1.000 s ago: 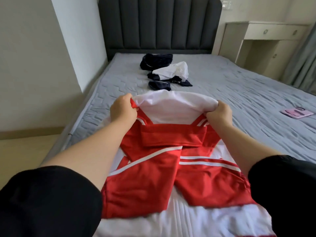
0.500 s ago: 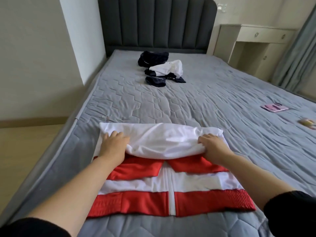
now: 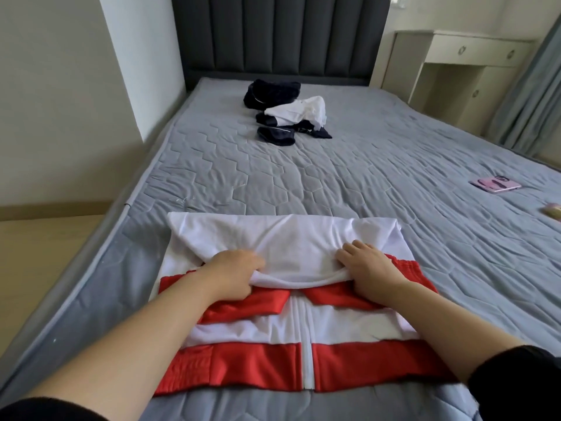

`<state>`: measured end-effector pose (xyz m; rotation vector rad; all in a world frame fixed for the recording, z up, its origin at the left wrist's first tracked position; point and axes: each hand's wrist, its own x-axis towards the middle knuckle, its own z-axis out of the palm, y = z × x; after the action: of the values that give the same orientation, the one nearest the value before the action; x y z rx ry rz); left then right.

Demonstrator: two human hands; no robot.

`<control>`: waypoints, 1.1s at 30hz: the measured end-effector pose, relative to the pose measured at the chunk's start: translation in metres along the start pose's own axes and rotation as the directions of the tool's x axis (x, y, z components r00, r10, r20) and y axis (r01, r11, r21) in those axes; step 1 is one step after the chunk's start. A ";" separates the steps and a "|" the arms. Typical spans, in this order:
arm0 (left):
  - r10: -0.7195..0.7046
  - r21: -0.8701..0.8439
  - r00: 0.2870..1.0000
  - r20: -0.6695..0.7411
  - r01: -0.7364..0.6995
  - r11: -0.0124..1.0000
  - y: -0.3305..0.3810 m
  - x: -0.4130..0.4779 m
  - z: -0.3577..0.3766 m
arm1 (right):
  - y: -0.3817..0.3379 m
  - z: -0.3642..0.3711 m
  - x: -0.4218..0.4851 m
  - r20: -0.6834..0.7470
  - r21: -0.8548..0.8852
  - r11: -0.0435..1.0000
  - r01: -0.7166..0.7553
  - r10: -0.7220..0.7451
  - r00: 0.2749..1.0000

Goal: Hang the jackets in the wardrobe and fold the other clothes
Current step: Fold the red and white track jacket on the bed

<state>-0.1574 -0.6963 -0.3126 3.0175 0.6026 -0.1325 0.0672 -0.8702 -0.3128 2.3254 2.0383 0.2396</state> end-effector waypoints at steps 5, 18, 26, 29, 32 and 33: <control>-0.216 -0.651 0.976 -0.038 0.140 0.746 0.000 0.014 -0.017 | -0.017 -0.024 0.017 0.220 0.469 0.848 -0.248 0.160 0.962; -0.370 -0.052 0.918 -0.143 0.367 0.929 -0.009 0.045 0.031 | -0.038 0.035 0.057 0.043 0.313 0.878 -0.361 0.367 0.929; -0.585 -0.133 0.808 -0.075 0.573 0.809 -0.064 0.022 0.036 | 0.030 0.039 0.035 0.193 0.303 0.744 -0.596 0.564 0.803; -0.644 -0.189 0.763 -0.060 0.625 0.758 -0.076 0.013 0.037 | 0.035 0.039 0.030 0.207 0.303 0.697 -0.650 0.617 0.759; -0.656 -0.194 0.754 -0.031 0.639 0.744 -0.077 0.010 0.036 | 0.029 0.040 0.027 0.172 0.322 0.646 -0.692 0.679 0.713; -0.654 -0.194 0.755 -0.051 0.635 0.748 -0.077 0.010 0.036 | 0.027 0.040 0.028 0.156 0.334 0.629 -0.702 0.698 0.699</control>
<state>-0.1806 -0.6247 -0.3531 2.5260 1.5697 0.0654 0.1027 -0.8438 -0.3460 3.2546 1.1014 -0.1742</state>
